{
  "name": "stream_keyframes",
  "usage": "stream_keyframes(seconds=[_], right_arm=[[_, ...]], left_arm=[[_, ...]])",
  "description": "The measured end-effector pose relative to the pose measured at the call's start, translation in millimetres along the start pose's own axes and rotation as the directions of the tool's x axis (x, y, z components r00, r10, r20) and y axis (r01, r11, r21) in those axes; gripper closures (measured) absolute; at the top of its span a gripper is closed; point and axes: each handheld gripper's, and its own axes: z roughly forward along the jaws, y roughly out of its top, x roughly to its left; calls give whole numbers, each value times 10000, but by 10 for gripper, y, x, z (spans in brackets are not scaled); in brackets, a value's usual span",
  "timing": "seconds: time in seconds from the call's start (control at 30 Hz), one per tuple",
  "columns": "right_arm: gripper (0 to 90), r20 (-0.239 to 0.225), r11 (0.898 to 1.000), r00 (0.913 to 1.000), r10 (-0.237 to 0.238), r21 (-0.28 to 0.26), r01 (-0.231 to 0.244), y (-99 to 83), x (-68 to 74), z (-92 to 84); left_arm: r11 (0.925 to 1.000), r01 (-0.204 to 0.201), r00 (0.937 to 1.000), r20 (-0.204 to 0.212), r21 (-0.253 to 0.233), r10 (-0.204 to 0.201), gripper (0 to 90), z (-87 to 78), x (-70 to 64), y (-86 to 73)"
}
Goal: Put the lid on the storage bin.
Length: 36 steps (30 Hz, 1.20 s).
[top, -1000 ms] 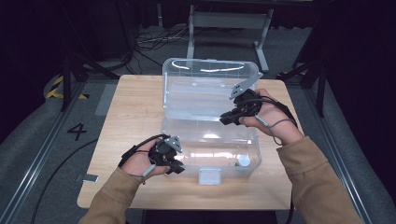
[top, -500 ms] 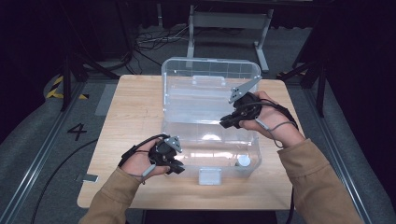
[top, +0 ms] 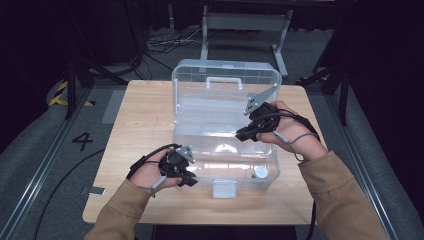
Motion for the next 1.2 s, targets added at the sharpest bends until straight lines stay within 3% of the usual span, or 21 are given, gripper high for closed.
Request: stream_keyframes(seconds=[1.2], right_arm=[[848,-464,9961,9977,-490,712,522,1,96,31]], left_arm=[[9999,61,10000,5,117,-61,767,10,3,2]])
